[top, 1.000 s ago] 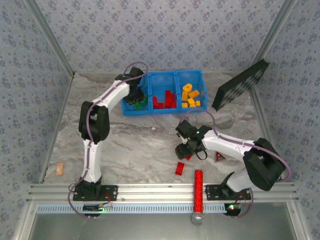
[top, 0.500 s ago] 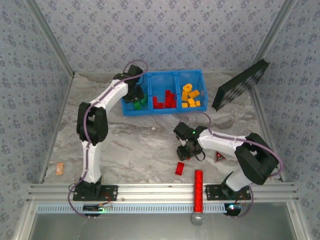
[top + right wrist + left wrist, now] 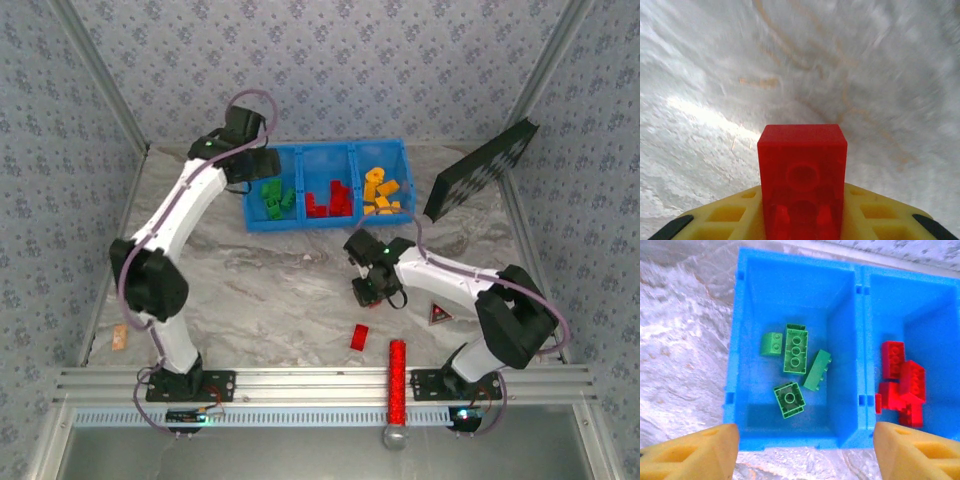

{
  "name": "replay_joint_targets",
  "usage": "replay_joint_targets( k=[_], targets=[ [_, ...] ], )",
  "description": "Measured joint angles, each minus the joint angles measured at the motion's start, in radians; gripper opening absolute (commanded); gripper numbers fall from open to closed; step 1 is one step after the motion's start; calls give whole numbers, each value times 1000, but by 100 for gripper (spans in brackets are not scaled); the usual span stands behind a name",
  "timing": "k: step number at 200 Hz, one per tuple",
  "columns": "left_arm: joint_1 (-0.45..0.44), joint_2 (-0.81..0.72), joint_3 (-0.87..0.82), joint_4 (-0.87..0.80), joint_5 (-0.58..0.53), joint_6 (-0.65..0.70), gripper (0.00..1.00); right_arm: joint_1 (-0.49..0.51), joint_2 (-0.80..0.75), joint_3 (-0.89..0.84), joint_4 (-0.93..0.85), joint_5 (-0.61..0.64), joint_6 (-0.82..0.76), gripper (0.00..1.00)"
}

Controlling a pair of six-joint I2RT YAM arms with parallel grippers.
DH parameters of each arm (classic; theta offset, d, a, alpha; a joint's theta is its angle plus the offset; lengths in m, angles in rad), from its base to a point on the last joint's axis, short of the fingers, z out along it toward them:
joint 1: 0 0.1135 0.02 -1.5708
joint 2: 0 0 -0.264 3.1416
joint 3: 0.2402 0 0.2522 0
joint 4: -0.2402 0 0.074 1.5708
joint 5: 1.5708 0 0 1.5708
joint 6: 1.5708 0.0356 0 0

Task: Sort the legos into containers by color
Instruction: Pick up the lego from the bottom-center of the table, then place the lego in the container.

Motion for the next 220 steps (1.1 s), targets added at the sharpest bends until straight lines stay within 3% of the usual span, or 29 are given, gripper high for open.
replay_joint_targets(
  k=[61, 109, 135, 220],
  targets=[
    [0, -350, -326, 64, -17, 103, 85, -157, 38, 388, -37, 28, -127, 36],
    [8, -562, -528, 76, -10, 127, 86, -183, 235, 707, -25, 45, -212, 34],
    [9, -672, -636, 68, 16, 120, 86, -186, 343, 794, 10, 12, -238, 33],
    [9, -755, -774, 16, 95, 93, 87, -203, 637, 996, 40, -48, -291, 32]
  ],
)
